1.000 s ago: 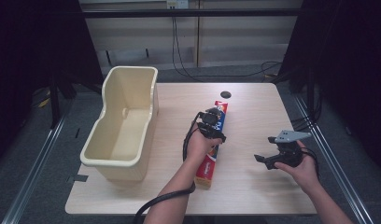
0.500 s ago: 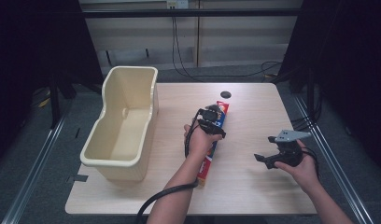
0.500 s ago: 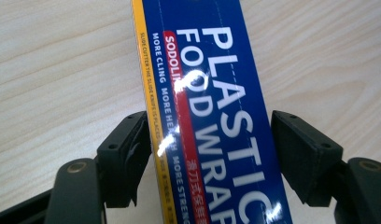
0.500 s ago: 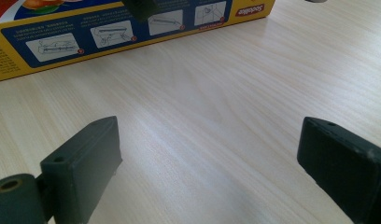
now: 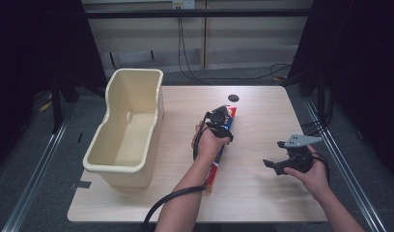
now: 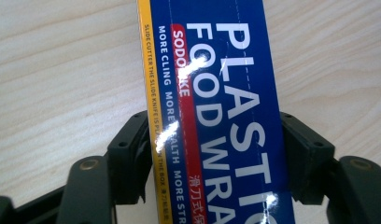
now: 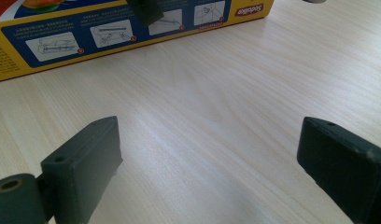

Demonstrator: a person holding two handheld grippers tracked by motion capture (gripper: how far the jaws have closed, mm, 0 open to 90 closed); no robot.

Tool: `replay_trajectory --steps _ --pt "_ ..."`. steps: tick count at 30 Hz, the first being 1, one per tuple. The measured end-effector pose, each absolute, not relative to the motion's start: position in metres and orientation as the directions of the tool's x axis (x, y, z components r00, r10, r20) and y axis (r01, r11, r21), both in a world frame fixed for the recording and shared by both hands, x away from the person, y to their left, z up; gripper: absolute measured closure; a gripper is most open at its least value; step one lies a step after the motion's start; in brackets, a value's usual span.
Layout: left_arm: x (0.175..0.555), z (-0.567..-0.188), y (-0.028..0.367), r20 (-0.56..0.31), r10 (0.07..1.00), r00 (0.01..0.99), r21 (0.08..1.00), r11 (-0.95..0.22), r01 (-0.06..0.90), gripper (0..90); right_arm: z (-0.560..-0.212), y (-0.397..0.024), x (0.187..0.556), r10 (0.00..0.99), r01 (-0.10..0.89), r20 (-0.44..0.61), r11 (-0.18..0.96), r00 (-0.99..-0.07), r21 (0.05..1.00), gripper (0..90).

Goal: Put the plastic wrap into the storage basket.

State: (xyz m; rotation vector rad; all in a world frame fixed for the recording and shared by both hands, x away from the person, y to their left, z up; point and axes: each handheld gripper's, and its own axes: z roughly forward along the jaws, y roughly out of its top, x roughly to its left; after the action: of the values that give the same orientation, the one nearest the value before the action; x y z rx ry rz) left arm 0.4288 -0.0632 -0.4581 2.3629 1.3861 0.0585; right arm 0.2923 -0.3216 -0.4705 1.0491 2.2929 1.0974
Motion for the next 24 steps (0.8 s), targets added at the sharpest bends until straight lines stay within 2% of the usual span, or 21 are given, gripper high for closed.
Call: replay_trajectory --steps 3,4,7,8,14,18,24 --pt "0.429 -0.456 -0.065 -0.158 0.857 0.490 0.340 -0.418 0.842 39.4 -0.470 -0.322 0.292 0.765 0.457 -0.024 0.410 -0.644 0.789 5.9" --pt "0.429 -0.453 -0.065 -0.137 0.844 0.519 0.306 -0.462 0.832 39.9 -0.470 -0.322 0.292 0.766 0.458 -0.023 0.408 -0.643 0.789 5.9" --pt "0.429 -0.451 -0.065 -0.144 0.835 0.532 0.288 -0.479 0.829 40.4 -0.470 -0.323 0.293 0.770 0.460 -0.022 0.404 -0.638 0.791 5.9" --pt "0.429 -0.447 -0.064 -0.154 0.835 0.528 0.256 -0.482 0.838 40.4 -0.470 -0.324 0.293 0.770 0.460 -0.022 0.403 -0.638 0.791 5.9" --pt "0.426 -0.423 -0.058 -0.134 0.830 0.541 0.250 -0.500 0.829 40.5 -0.470 -0.324 0.293 0.770 0.459 -0.019 0.400 -0.638 0.794 5.9" --pt "0.426 -0.404 -0.047 -0.166 0.834 0.527 0.244 -0.483 0.841 40.4 -0.469 -0.324 0.293 0.768 0.456 -0.020 0.401 -0.640 0.794 5.8" --pt "0.424 -0.381 -0.036 -0.159 0.833 0.530 0.219 -0.494 0.842 40.4 -0.470 -0.322 0.293 0.767 0.454 -0.024 0.405 -0.642 0.794 5.8"
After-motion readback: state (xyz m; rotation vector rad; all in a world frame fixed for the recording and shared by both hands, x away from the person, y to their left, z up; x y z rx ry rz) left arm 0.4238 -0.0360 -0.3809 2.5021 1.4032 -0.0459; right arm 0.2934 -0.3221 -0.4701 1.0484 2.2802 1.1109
